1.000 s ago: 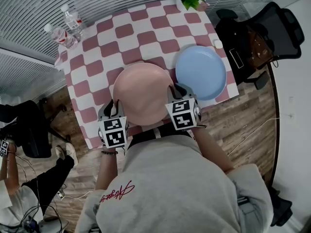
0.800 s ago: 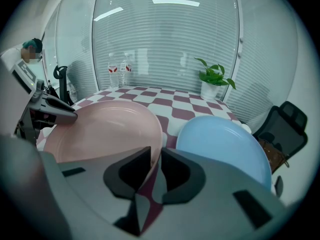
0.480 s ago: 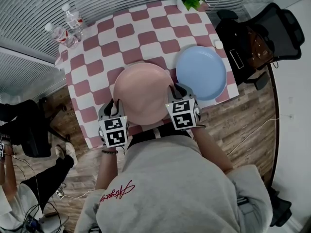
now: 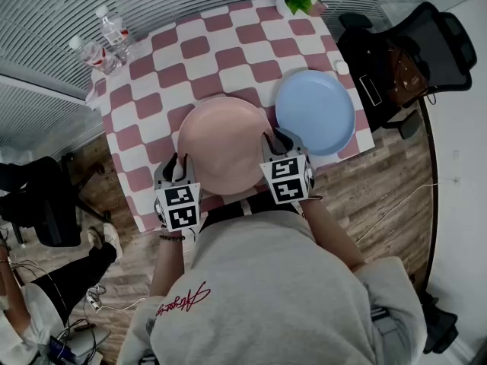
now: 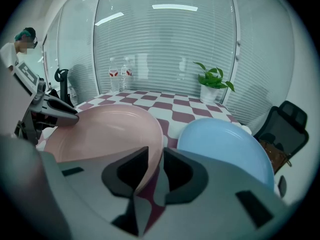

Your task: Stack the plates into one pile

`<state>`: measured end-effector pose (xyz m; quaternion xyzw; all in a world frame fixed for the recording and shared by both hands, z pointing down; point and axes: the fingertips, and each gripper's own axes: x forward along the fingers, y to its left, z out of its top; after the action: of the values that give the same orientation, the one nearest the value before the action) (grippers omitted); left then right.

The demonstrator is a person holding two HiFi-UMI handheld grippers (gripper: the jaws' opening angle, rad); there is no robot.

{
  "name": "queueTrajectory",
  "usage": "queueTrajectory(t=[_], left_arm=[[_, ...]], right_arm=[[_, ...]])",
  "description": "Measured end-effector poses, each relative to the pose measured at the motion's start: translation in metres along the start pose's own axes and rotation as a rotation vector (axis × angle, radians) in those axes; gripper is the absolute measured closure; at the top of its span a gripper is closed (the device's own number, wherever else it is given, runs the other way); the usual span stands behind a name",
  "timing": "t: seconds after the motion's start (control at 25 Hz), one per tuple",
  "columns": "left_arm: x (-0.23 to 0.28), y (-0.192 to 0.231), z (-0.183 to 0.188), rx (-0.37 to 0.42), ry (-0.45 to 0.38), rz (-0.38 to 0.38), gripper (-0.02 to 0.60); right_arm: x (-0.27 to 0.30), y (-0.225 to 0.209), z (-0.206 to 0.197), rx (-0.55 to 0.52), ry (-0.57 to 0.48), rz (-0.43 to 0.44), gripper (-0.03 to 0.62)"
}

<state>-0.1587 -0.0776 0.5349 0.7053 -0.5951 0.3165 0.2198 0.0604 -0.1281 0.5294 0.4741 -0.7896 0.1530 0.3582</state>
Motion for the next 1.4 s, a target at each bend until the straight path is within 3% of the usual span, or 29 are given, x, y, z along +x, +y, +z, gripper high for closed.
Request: queueTrajectory(t=[0.56, 1.4], left_arm=[[-0.004, 0.006, 0.005, -0.002, -0.042, -0.047, 0.47], [0.001, 0.009, 0.015, 0.12, -0.053, -0.218, 0.471]], right_arm=[[-0.014, -0.002, 0.001, 0.092, -0.07, -0.04, 0.502], [-0.038, 0.01, -0.025, 0.317, -0.101, -0.189, 0.502]])
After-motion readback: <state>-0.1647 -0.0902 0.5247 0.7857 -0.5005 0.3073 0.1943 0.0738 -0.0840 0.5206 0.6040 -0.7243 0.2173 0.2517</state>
